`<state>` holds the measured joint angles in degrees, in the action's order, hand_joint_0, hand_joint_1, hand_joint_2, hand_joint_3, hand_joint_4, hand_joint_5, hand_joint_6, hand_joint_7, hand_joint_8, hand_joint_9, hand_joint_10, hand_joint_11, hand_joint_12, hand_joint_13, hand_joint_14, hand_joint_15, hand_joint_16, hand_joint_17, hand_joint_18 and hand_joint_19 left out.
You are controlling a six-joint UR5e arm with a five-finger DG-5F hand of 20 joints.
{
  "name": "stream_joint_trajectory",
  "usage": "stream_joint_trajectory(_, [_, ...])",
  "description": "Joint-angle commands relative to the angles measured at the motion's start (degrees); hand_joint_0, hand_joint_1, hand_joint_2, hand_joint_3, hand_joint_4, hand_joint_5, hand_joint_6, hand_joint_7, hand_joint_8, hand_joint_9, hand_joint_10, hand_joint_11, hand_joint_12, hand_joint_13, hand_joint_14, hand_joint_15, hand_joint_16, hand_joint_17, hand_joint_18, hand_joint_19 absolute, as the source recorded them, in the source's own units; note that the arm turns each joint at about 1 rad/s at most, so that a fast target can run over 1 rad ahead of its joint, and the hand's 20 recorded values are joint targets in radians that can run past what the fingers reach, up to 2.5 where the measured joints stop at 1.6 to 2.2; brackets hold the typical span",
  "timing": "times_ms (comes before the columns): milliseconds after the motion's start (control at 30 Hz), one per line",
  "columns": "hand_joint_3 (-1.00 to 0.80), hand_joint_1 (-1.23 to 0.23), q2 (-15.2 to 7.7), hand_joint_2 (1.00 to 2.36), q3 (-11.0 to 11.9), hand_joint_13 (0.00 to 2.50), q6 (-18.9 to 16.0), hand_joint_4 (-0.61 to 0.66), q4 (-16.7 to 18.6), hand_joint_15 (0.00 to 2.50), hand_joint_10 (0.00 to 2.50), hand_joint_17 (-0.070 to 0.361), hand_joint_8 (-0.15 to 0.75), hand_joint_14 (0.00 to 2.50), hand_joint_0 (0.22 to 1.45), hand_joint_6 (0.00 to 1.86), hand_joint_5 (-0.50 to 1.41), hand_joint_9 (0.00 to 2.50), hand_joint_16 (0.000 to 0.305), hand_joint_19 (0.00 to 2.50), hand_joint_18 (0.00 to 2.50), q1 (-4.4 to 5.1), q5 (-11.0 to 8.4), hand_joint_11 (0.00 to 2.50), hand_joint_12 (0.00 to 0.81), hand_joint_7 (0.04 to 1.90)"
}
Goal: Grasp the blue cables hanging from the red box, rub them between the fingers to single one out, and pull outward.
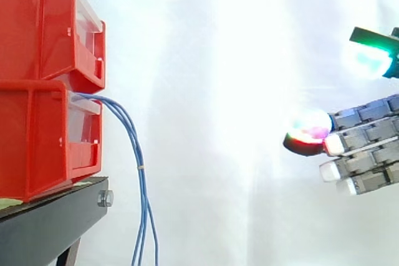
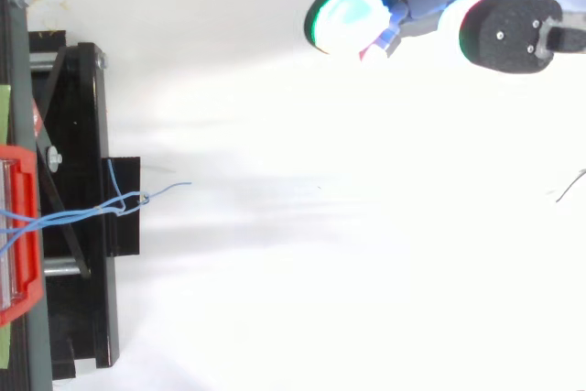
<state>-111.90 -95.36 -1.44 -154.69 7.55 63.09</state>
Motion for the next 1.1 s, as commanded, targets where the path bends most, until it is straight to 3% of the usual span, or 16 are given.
stream_joint_trajectory(0, [-0.5, -0.46, -0.4, 1.0, 0.0, 0.45, 0.7, 0.22, 3.0, 0.39, 0.01, 0.097, 0.289, 0.01, 0.51, 0.5, -0.22, 0.47, 0.043, 0.38, 0.33, 0.18, -0.51, 0.66, 0.344, 0.76])
stream_joint_trajectory(200, [-0.5, -0.47, -1.4, 1.0, 0.0, 0.44, 1.0, 0.22, 3.4, 0.39, 0.02, 0.099, 0.287, 0.01, 0.51, 0.5, -0.23, 0.41, 0.044, 0.38, 0.33, 0.18, -0.6, 0.59, 0.344, 0.76])
stream_joint_trajectory(367, [-0.5, -0.47, -1.5, 1.0, 0.0, 0.43, 1.4, 0.22, 5.5, 0.39, 0.01, 0.099, 0.282, 0.02, 0.51, 0.5, -0.23, 0.41, 0.044, 0.39, 0.33, 0.53, -2.97, 0.56, 0.342, 0.76])
stream_joint_trajectory(433, [-0.5, -0.47, -2.7, 1.0, 0.0, 0.43, 3.6, 0.22, 7.6, 0.39, 0.01, 0.099, 0.28, 0.01, 0.51, 0.5, -0.23, 0.4, 0.044, 0.39, 0.33, 0.71, -3.85, 0.54, 0.342, 0.76])
stream_joint_trajectory(567, [-0.5, -0.47, -5.3, 1.0, 0.0, 0.43, 1.5, 0.22, 9.0, 0.39, 0.01, 0.099, 0.279, 0.01, 0.51, 0.5, -0.23, 0.39, 0.044, 0.39, 0.33, 0.53, -3.59, 0.52, 0.341, 0.76])
stream_joint_trajectory(667, [-0.5, -0.47, -5.6, 1.0, 0.0, 0.43, 0.4, 0.22, 10.6, 0.38, 0.01, 0.099, 0.274, 0.01, 0.51, 0.5, -0.23, 0.37, 0.044, 0.39, 0.33, 0.53, -3.85, 0.46, 0.341, 0.76])
stream_joint_trajectory(900, [-0.5, -0.47, -6.8, 1.0, 0.1, 0.36, 3.8, 0.21, 11.8, 0.32, 0.01, 0.1, 0.264, 0.01, 0.52, 0.5, -0.24, 0.29, 0.044, 0.36, 0.34, 0.8, -4.47, 0.27, 0.341, 0.75])
stream_joint_trajectory(967, [-0.5, -0.47, -8.3, 1.0, 0.3, 0.25, 4.8, 0.21, 14.2, 0.24, 0.0, 0.102, 0.263, 0.01, 0.52, 0.5, -0.24, 0.24, 0.045, 0.33, 0.3, 0.8, -4.99, 0.16, 0.342, 0.75])
stream_joint_trajectory(1067, [-0.5, -0.47, -8.8, 1.0, 0.3, 0.18, 5.2, 0.21, 17.1, 0.19, 0.0, 0.102, 0.263, 0.01, 0.52, 0.5, -0.24, 0.21, 0.046, 0.29, 0.23, 0.8, -5.34, 0.09, 0.332, 0.75])
